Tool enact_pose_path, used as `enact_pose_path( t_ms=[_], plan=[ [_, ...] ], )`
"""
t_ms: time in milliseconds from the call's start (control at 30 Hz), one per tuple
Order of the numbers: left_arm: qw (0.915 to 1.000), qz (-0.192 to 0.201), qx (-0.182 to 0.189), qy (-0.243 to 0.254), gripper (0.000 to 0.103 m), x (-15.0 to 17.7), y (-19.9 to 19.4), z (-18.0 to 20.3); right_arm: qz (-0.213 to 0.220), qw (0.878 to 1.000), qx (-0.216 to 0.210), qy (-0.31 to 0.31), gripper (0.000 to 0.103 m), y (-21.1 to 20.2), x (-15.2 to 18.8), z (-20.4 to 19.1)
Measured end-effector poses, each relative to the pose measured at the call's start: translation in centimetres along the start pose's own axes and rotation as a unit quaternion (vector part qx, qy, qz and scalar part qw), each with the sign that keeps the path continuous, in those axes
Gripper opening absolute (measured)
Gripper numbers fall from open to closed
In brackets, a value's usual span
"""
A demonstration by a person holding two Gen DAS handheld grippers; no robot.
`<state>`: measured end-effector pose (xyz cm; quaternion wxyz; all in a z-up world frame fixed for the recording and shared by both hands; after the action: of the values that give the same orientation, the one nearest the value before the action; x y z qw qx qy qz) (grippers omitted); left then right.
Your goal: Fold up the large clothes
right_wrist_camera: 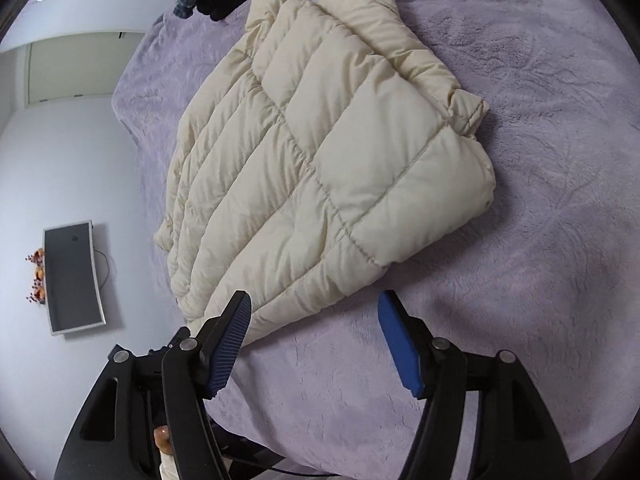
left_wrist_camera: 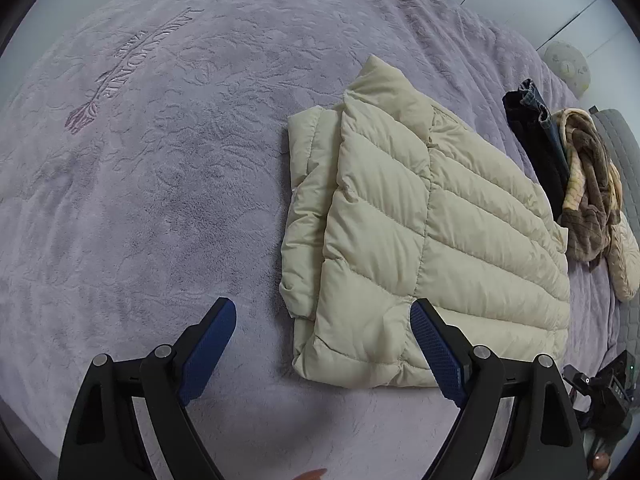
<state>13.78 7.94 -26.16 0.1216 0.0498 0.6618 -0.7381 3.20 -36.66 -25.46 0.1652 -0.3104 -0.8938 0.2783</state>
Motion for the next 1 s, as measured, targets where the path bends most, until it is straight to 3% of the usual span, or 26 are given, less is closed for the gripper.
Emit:
enact_pose_path(
  t_ms=[100, 267, 333, 733, 1000],
  plan=[
    [0.9999, 0.004, -0.012, 0.011, 0.090, -0.4, 0.0, -0.3, -0.012, 0.999, 0.020, -0.031, 0.082, 0.5, 0.5, -1.6],
    [0.9993, 0.002, -0.020, 0.033, 0.090, -0.9, 0.7, -0.1, -0.017, 0.992, 0.048, -0.117, 0.087, 1.5, 1.0, -5.5],
    [0.9990, -0.003, -0.021, 0.039, 0.090, -1.0, 1.1, 0.0, -0.025, 0.987, 0.053, -0.151, 0.103, 2.1, 1.1, -7.0],
    [0.9987, -0.020, -0.021, 0.042, 0.090, -2.5, 2.6, -0.5, -0.054, 0.963, 0.128, -0.233, 0.103, 4.4, 0.9, -10.1],
    [0.9980, -0.032, 0.043, 0.034, 0.090, -4.6, 3.7, -0.2, -0.050, 0.949, 0.166, -0.263, 0.103, 5.8, -1.0, -11.3]
  ],
)
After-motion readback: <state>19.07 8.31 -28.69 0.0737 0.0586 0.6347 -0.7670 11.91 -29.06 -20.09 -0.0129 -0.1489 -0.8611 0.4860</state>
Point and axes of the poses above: each gripper's, at about its wrist camera, not at the fingertips, and y roughly the way its jaws point, z to its right, x to its underside, the point moved 8 cm from there along y, roughly the way its jaws point, and after that the axes turned 10 degrees about -x, right-handed, at the moved point
